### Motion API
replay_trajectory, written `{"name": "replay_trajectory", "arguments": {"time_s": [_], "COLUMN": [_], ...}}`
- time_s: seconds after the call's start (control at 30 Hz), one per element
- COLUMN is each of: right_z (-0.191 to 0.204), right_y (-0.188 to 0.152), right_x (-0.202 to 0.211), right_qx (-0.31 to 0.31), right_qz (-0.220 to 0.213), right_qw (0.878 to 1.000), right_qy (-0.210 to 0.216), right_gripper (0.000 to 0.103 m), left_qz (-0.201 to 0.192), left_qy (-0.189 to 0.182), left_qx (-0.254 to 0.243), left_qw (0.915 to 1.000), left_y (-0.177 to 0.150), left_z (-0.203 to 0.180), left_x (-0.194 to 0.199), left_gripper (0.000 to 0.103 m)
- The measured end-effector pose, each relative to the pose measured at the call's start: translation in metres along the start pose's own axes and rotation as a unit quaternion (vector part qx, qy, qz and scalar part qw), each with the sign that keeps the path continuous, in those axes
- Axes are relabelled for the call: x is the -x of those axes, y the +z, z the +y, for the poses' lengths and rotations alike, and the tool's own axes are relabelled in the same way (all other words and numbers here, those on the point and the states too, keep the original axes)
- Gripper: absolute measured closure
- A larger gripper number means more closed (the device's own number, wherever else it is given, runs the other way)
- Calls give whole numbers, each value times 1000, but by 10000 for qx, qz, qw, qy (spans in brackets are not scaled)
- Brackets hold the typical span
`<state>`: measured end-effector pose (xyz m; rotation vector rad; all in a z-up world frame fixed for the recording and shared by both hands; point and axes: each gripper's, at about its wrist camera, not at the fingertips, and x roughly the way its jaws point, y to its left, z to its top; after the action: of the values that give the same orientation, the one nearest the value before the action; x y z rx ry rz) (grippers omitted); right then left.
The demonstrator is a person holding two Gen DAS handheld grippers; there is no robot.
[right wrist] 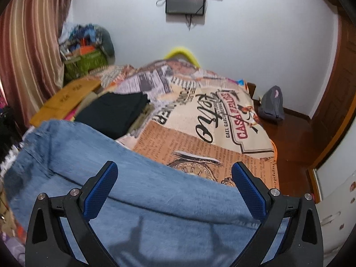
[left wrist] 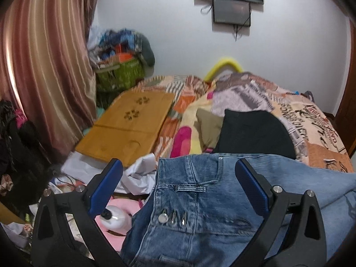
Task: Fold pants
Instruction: 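Lower both tools onto the jeans waistband and hem edges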
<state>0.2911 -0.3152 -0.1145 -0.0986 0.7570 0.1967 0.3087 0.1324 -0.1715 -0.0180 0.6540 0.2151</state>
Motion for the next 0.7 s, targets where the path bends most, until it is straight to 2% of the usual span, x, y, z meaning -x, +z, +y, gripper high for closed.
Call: {"name": "replay_trajectory", "arguments": {"time_s": [0.07,0.17,0.23,0.4,0.53,0.7], "right_z": [2,11,17,37,53,81], "right_y": [4,13,20,34,38,36], "right_x": [-15,-40,-56,-97,-126,-155], "right_qx": [89,241,309,465,652,1164], "right_qz": [92,238,292,618,934,1356], "right_qw": [9999,9991,9984,9931,9856,9692], "right_qy": [27,238,378,887,1250,1694], "right_gripper": [4,5,6,20,23,23], "left_qz": [206,515,740,1305,1723,2061], "left_qy": [-7,30,0,-11,-102,-311], "left_qx": [52,81,148,158,145,102], "left_qw": [9998,9986,9971,9913,9849,9780], "left_y": [1,5,7,5,1,-6], "left_z": [4,9,15,25,34,38], "left_x": [-24,-59,-81,-127,-153,-172], "left_gripper": [1,10,13,20,23,22]}}
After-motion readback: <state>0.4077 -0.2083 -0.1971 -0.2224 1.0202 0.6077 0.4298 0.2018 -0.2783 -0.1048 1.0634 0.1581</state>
